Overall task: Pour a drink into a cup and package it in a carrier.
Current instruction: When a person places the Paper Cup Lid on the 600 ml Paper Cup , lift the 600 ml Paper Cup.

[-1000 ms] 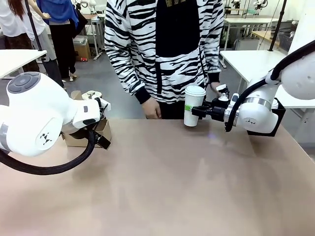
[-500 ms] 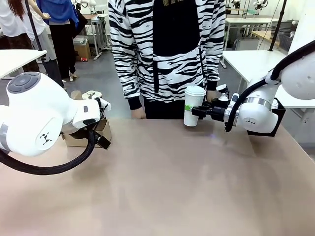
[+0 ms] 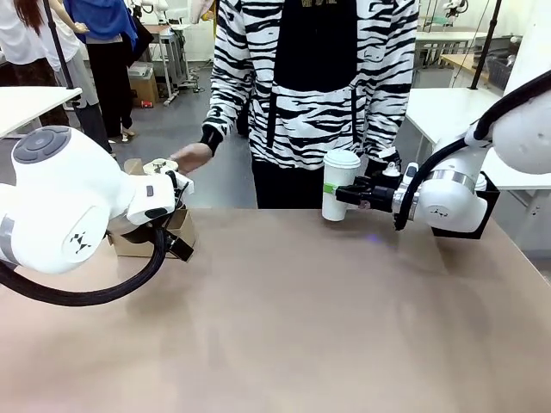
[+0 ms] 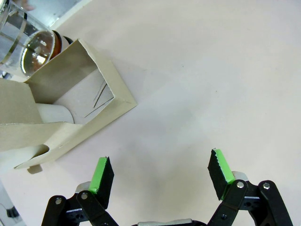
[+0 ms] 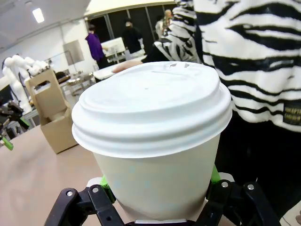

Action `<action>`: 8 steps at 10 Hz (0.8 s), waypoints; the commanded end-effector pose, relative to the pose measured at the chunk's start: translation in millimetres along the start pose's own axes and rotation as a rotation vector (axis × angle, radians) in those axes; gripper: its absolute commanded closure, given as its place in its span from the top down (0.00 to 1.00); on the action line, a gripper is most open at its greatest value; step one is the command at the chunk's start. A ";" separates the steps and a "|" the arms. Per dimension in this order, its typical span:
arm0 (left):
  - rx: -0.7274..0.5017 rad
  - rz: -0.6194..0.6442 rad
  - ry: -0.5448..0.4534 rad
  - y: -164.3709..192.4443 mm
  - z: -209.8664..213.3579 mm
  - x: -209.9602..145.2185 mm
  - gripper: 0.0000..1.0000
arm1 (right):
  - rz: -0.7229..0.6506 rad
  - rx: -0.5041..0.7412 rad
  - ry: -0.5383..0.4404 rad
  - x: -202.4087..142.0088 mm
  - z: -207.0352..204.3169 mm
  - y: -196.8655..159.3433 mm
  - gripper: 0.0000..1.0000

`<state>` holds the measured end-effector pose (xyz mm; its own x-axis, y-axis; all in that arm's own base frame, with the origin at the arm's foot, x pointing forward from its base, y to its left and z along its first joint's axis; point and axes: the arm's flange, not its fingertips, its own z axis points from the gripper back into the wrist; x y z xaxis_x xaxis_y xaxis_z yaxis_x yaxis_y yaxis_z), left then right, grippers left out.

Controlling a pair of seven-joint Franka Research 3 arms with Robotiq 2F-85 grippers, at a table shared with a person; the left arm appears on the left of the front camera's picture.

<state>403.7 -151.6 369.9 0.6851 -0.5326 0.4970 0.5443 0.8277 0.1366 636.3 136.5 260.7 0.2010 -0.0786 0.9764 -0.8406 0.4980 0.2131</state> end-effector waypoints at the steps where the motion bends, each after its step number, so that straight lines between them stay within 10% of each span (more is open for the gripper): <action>1: -0.002 0.000 -0.002 -0.3 0.5 0.0 1.00 | 0.025 0.026 -0.007 65.0 32.3 19.6 0.81; 8: -0.002 0.000 -0.002 -0.3 0.5 0.0 1.00 | -0.036 0.082 -0.077 224.1 157.1 124.3 0.81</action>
<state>403.5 -152.3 370.3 0.6837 -0.5338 0.4976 0.5456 0.8267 0.1373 513.6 46.2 506.1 0.1567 -0.1484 0.9764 -0.8703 0.4466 0.2075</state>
